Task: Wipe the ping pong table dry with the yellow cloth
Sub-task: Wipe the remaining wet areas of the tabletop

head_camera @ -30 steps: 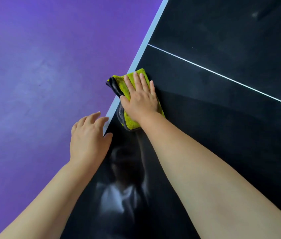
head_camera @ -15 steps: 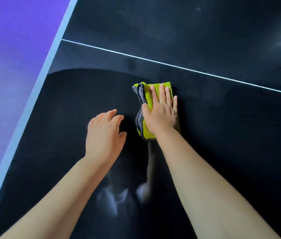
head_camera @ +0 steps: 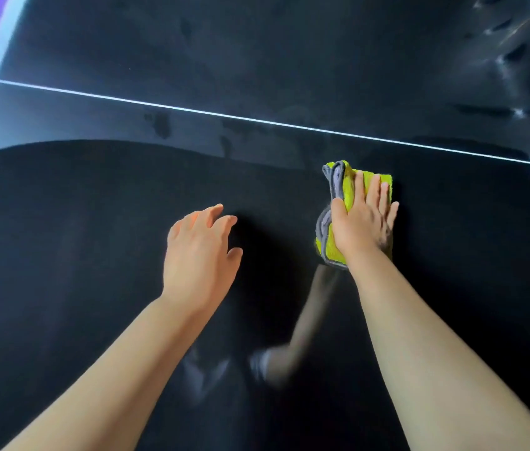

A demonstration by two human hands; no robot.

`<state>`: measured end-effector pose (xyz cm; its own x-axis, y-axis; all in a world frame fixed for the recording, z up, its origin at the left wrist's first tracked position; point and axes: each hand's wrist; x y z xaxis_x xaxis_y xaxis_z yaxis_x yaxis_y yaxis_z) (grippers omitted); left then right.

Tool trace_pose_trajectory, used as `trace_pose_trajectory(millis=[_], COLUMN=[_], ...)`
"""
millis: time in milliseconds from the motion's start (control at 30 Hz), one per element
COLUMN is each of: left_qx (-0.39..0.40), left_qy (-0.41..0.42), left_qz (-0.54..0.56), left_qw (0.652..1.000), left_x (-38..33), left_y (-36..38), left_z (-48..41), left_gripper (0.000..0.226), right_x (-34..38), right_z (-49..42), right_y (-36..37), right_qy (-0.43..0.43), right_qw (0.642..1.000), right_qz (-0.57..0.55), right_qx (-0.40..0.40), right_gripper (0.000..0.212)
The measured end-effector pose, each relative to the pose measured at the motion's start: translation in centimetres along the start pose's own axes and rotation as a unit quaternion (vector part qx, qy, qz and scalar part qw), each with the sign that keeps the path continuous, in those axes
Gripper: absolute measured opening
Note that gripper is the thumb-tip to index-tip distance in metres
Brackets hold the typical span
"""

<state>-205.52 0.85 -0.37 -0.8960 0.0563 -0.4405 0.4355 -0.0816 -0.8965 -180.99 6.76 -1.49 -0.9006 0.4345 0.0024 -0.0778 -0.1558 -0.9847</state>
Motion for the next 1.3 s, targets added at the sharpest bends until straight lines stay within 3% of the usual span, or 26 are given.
trace_pose_trajectory(millis=[167,400,667,833,1067,1300], left_qx=[-0.022,-0.032,-0.062,-0.071,-0.055,-0.042], left_qy=[-0.041,-0.105,-0.195,-0.206,-0.188,-0.144], left_qz=[0.004,0.005,0.008,0.000,-0.021,-0.029], left_qw=[0.999,0.994,0.979,0.976,0.980,0.988], left_x=[5.6,15.3,27.4,31.6,30.2,23.5], left_y=[-2.2,-6.9,-13.9,-16.0,-16.2,-13.5], left_z=[0.2,1.4,3.4,4.6,4.3,2.5], left_gripper=[0.046,0.046,0.047,0.046,0.050,0.052], right_x=[5.4,20.6,38.4,46.3,46.5,36.5], right_z=[0.6,5.4,13.1,16.1,14.8,11.4], right_y=[0.0,1.6,3.3,3.6,2.9,2.6], right_qy=[0.034,-0.110,-0.266,-0.325,-0.382,-0.317], right_qw=[0.999,0.994,0.963,0.945,0.923,0.948], right_qz=[0.011,0.005,0.035,0.035,0.022,-0.014], right_qx=[0.001,-0.007,0.006,0.020,0.036,0.017], right_gripper=[0.066,0.069,0.070,0.072,0.069,0.067])
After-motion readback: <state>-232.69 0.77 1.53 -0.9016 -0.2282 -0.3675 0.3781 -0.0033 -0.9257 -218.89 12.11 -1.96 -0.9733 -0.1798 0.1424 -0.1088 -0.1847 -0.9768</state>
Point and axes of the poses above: each hand's wrist, its own z-axis away from the middle knuckle, its own y-axis out of the palm, x = y × z, and after that the axes turned 1 degree about z, right-handed
